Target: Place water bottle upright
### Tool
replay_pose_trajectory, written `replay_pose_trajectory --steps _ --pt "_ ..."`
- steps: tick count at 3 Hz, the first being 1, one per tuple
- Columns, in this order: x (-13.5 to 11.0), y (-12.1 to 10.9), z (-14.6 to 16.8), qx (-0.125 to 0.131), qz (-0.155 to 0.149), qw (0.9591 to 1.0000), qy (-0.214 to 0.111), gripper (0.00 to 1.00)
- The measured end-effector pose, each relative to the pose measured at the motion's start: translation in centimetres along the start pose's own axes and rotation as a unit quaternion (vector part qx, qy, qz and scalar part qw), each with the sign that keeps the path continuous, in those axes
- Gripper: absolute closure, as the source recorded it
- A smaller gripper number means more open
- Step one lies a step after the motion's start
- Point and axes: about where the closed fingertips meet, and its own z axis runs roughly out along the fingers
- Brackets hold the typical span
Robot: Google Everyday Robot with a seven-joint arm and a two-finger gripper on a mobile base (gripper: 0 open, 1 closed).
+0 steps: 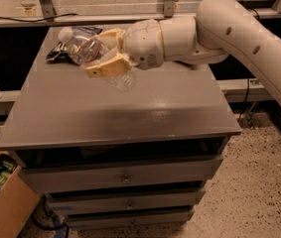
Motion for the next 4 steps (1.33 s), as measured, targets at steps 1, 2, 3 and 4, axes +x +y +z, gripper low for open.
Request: replay_pose_trajectory --steps 1,2,3,4 --pt "0.4 -0.3 -1.3 0.022 0.018 0.9975 -0.065 1.00" --pt "1.5 -0.5 -2.1 0.045 0.040 0.9906 -0.123 1.00" --pt "2.6 -0.7 -2.3 0.053 0.040 0.9876 -0.143 1.00" --pt "3.7 -0.8 -2.1 0.052 0.027 0.9888 -0.137 1.00"
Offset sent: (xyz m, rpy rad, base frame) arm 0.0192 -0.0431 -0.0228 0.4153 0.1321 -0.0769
